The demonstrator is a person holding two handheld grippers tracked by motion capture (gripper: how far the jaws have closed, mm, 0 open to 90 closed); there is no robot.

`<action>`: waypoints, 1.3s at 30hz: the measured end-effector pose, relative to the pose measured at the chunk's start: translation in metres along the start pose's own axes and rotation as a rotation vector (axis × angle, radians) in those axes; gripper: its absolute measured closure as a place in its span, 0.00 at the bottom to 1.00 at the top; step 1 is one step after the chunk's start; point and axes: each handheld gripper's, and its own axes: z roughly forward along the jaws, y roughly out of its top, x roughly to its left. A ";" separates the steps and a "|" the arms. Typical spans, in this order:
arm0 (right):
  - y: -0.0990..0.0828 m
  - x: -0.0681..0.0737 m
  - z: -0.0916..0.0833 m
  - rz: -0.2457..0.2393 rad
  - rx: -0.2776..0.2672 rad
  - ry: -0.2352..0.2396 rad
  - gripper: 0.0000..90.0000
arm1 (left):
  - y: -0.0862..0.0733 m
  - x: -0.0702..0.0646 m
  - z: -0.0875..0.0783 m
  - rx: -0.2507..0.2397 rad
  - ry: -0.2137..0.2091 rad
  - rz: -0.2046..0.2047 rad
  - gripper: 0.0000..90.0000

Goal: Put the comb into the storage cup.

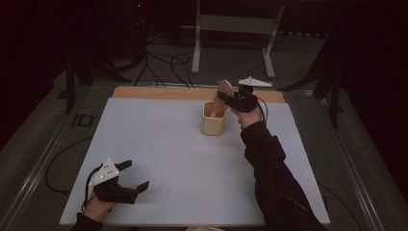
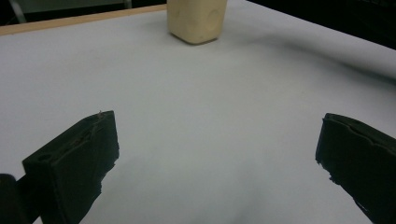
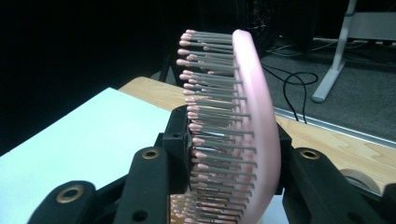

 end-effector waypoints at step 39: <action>-0.007 -0.025 -0.022 0.016 0.042 0.009 0.10 | 0.000 -0.001 0.001 0.000 -0.003 0.002 0.00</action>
